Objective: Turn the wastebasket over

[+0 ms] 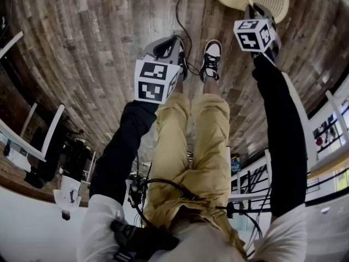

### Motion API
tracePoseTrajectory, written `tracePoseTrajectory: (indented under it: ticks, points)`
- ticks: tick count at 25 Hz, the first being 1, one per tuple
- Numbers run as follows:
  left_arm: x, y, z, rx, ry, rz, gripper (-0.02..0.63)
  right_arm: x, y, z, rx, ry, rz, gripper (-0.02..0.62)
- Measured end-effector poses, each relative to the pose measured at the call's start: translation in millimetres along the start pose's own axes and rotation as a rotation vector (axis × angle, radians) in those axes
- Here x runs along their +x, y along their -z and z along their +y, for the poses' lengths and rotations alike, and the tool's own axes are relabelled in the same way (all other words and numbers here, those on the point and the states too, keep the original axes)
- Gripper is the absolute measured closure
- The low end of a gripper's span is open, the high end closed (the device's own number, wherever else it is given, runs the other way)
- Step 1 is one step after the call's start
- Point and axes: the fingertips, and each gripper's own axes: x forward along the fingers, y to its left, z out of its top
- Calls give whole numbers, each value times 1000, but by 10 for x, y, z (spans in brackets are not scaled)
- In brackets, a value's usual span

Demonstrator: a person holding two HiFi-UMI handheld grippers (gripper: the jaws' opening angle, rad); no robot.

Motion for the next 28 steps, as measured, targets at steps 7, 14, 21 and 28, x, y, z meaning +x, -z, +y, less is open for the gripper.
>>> tracePoseTrajectory:
  ticks: [7,14,21,28]
  points:
    - [-43,146,-6,12,-10,20,603,82,214,1034,-146,-254,49,535]
    - [-25,185,67,-6,-28,10,603,159,395,1351,-110,-409,81,531]
    - [-93,182,-6,-13,-36,15,603,82,437,1346,-41,-457,87,520]
    - [-99,21,-177,38,-23,2,603,-53,367,1288,94,-495,48,518]
